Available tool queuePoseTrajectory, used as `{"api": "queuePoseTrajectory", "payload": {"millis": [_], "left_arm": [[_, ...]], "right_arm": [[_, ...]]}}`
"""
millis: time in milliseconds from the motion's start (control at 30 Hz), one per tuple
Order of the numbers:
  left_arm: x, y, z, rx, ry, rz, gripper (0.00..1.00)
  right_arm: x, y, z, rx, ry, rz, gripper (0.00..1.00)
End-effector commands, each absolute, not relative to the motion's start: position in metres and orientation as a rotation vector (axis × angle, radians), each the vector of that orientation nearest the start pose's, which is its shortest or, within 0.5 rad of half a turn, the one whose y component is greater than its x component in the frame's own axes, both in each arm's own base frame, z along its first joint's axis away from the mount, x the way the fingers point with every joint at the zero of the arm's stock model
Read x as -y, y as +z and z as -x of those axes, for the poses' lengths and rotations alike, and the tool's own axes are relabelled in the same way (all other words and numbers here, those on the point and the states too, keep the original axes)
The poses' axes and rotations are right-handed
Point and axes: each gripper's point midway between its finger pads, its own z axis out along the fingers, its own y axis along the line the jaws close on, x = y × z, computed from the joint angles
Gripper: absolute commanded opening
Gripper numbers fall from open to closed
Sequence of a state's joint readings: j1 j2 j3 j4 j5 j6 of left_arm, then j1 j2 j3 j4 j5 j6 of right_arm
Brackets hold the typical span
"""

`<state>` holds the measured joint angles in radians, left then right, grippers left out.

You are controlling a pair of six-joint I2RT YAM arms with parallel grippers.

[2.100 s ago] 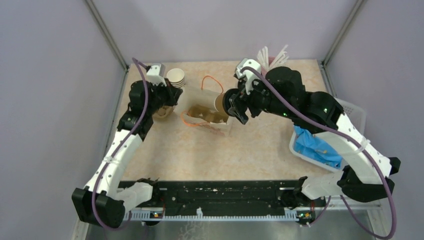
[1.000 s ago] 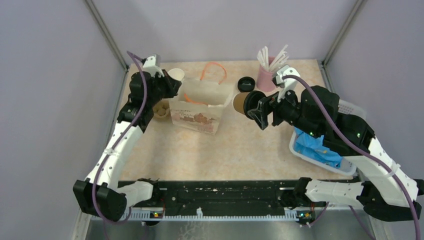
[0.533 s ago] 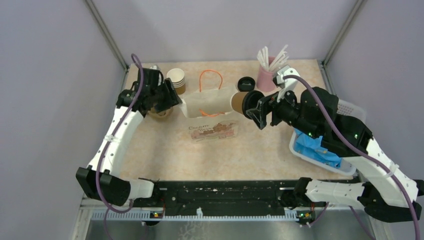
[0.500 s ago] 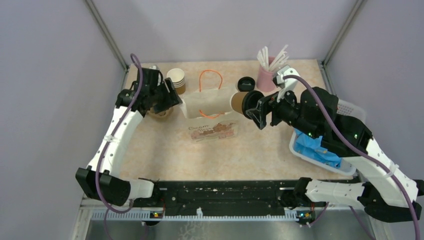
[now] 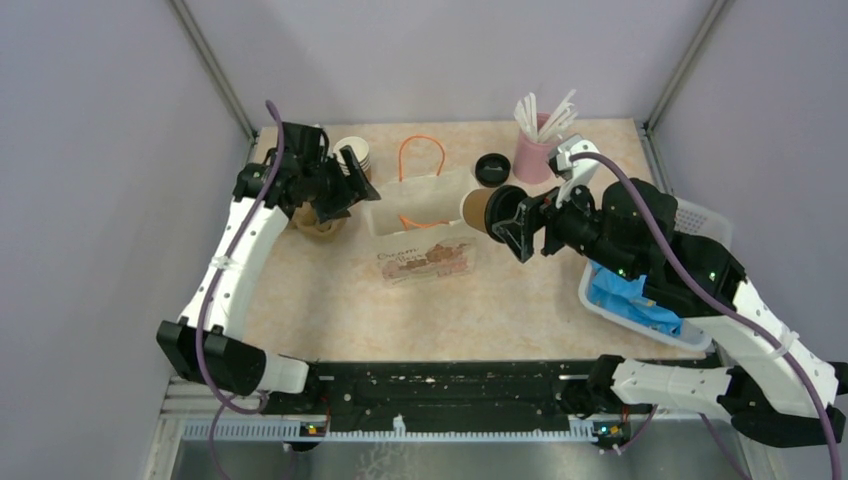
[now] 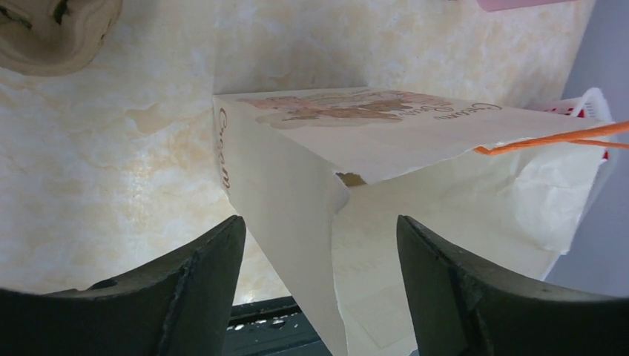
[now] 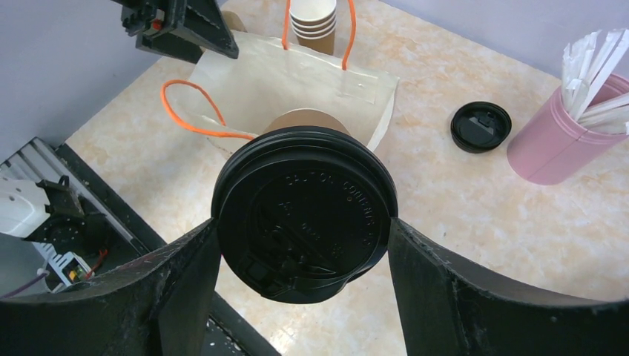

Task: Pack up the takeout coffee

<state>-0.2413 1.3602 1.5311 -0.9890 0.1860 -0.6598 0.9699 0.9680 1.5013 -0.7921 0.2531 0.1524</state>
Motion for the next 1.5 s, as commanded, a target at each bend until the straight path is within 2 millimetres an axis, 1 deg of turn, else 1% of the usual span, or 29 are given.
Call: {"api": "queuePoseTrajectory", "payload": {"millis": [0, 33, 67, 133, 233, 333, 467, 533, 633, 733, 833, 933, 1067, 1100, 1133, 1167, 1233, 1333, 1467], "left_arm": [[0.137, 0.268, -0.334, -2.469, -0.574, 0.456, 0.78], [0.137, 0.264, -0.337, -2.5, -0.547, 0.45, 0.77], [0.137, 0.26, -0.335, -2.545, -0.517, 0.45, 0.77], [0.139, 0.255, -0.338, -2.587, -0.468, 0.435, 0.74], [0.14, 0.252, -0.34, -2.589, -0.425, 0.412, 0.66], [0.134, 0.247, -0.342, -2.592, -0.365, 0.394, 0.53], [0.135, 0.243, -0.349, -2.581, -0.358, 0.368, 0.37], [0.138, 0.246, -0.354, -2.556, -0.376, 0.348, 0.27], [0.144, 0.255, -0.364, -2.503, -0.411, 0.3, 0.1], [0.146, 0.267, -0.376, -2.435, -0.425, 0.25, 0.01], [0.149, 0.283, -0.39, -2.337, -0.438, 0.18, 0.0], [0.155, 0.304, -0.398, -2.204, -0.453, 0.055, 0.0], [0.161, 0.322, -0.396, -1.989, -0.484, -0.097, 0.0], [0.163, 0.318, -0.393, -1.948, -0.497, -0.126, 0.0], [0.164, 0.32, -0.391, -1.894, -0.501, -0.159, 0.0], [0.165, 0.328, -0.387, -1.83, -0.507, -0.186, 0.0], [0.164, 0.331, -0.381, -1.722, -0.503, -0.226, 0.0], [0.164, 0.344, -0.373, -1.576, -0.5, -0.268, 0.0], [0.16, 0.332, -0.373, -1.604, -0.483, -0.253, 0.0]], "right_arm": [[-0.204, 0.418, -0.189, -1.727, 0.586, 0.516, 0.75], [-0.204, 0.418, -0.189, -1.728, 0.584, 0.515, 0.75], [-0.203, 0.418, -0.189, -1.728, 0.583, 0.515, 0.75], [-0.203, 0.416, -0.189, -1.733, 0.58, 0.513, 0.75], [-0.203, 0.415, -0.19, -1.736, 0.574, 0.514, 0.75], [-0.204, 0.416, -0.191, -1.734, 0.57, 0.513, 0.75], [-0.205, 0.416, -0.192, -1.732, 0.566, 0.515, 0.75], [-0.206, 0.415, -0.193, -1.735, 0.563, 0.526, 0.75], [-0.208, 0.416, -0.194, -1.738, 0.553, 0.543, 0.75], [-0.208, 0.418, -0.194, -1.735, 0.541, 0.555, 0.75], [-0.207, 0.421, -0.195, -1.73, 0.536, 0.558, 0.75], [-0.206, 0.422, -0.195, -1.731, 0.53, 0.56, 0.75], [-0.203, 0.425, -0.195, -1.726, 0.523, 0.551, 0.75], [-0.202, 0.426, -0.194, -1.724, 0.522, 0.548, 0.75], [-0.2, 0.427, -0.194, -1.721, 0.521, 0.546, 0.75], [-0.2, 0.428, -0.193, -1.718, 0.523, 0.549, 0.75], [-0.199, 0.428, -0.193, -1.714, 0.522, 0.553, 0.75], [-0.198, 0.426, -0.192, -1.712, 0.515, 0.562, 0.75], [-0.194, 0.422, -0.19, -1.714, 0.505, 0.575, 0.75]]}}
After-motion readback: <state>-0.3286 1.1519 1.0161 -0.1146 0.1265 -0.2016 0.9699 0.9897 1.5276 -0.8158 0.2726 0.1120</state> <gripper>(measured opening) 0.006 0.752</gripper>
